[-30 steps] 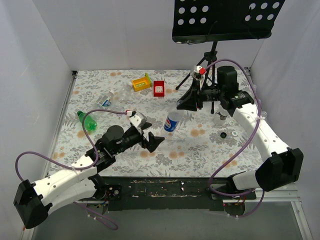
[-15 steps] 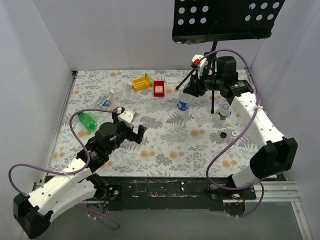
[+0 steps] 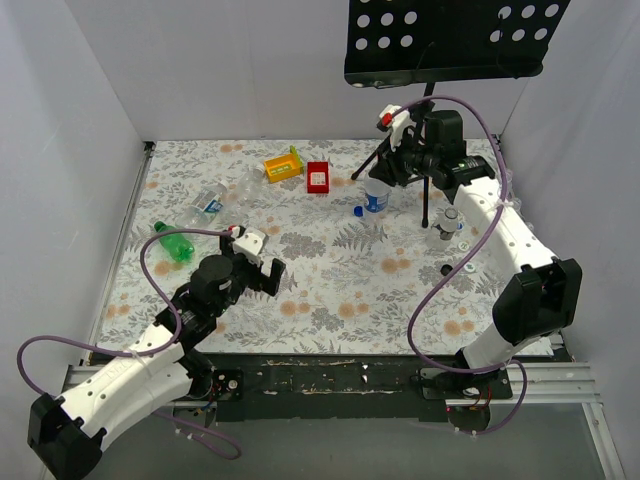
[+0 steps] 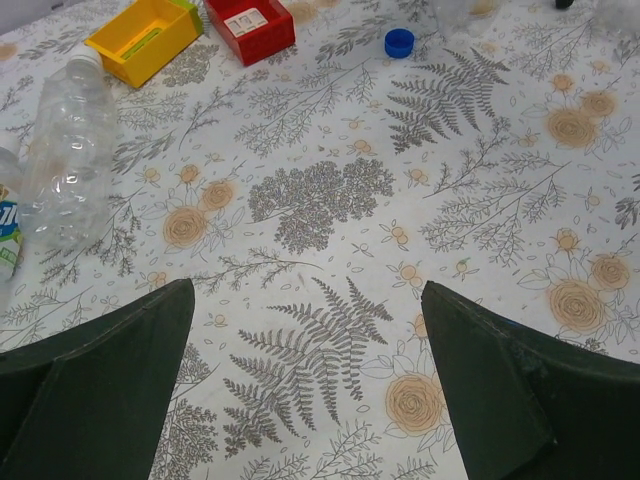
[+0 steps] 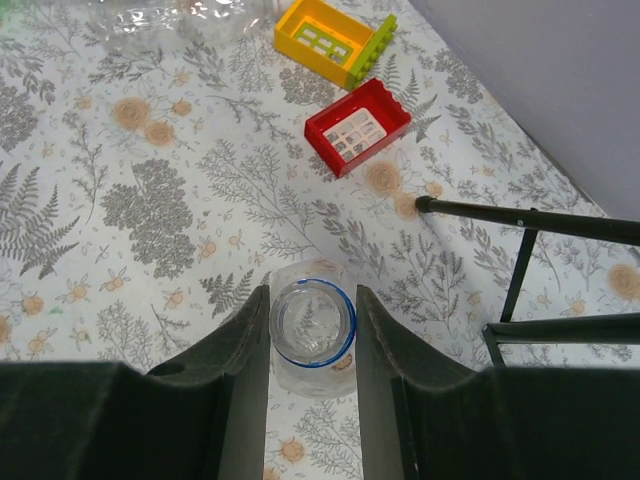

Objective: Unscrew the bottle caps
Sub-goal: Place the plastic bottle at the center of the board.

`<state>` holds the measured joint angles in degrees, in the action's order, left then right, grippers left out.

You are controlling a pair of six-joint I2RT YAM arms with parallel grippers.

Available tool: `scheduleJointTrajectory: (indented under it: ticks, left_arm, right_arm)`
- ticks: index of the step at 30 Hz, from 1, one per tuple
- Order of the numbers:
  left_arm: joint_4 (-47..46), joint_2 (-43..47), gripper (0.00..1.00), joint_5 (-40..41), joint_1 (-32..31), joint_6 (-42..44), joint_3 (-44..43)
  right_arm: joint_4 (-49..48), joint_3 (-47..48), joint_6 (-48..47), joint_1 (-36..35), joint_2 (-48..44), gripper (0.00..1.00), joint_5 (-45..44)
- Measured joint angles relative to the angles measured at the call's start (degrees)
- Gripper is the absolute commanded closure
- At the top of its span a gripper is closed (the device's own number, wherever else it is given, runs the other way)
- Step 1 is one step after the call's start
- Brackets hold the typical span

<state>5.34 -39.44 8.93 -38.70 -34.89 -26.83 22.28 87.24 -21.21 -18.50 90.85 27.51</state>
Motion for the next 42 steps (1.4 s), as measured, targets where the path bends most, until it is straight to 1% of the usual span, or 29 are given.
scheduleJointTrajectory:
  ticks: [5, 9, 16, 19, 21, 24, 28, 35, 38, 42]
  left_arm:
    - [-1.1, 0.3, 0.02, 0.0, 0.0, -0.3, 0.0]
    - [-1.1, 0.3, 0.02, 0.0, 0.0, -0.5, 0.1]
    - [-1.1, 0.3, 0.02, 0.0, 0.0, -0.5, 0.3]
    - [-1.1, 0.3, 0.02, 0.0, 0.0, -0.5, 0.3]
    - [-1.1, 0.3, 0.02, 0.0, 0.0, -0.5, 0.3]
    - [-1.1, 0.3, 0.02, 0.0, 0.0, -0.5, 0.3]
    - [-1.5, 0.3, 0.02, 0.0, 0.0, -0.5, 0.7]
    - [-1.5, 0.3, 0.02, 0.0, 0.0, -0.7, 0.9]
    - [-1.5, 0.3, 0.02, 0.0, 0.0, -0.7, 0.9]
    - [-1.5, 0.3, 0.02, -0.1, 0.0, -0.9, 0.9]
  right_arm:
    - [-4.7, -3.1, 0.7, 0.0, -0.1, 0.99, -2.1]
    - [-6.1, -5.0, 1.8, 0.1, 0.0, 0.99, -3.4]
    - [-9.2, -5.8, 3.3, 0.5, 0.5, 0.91, -4.5]
    - [-9.8, -6.1, 3.7, 0.9, 0.8, 0.84, -4.7]
    - [-10.3, -6.3, 4.0, 1.1, 1.2, 0.83, -4.7]
    - [-10.4, -6.8, 4.6, 1.6, 1.9, 0.78, -4.7]
    - [-11.1, -7.2, 5.2, 2.0, 2.1, 0.64, -4.2]
    - [-11.4, -7.4, 6.0, 2.3, 2.1, 0.45, -4.2]
    - [-11.4, -7.5, 6.1, 2.4, 2.1, 0.38, -4.3]
    - [-11.4, -7.5, 6.1, 2.4, 2.1, 0.33, -4.3]
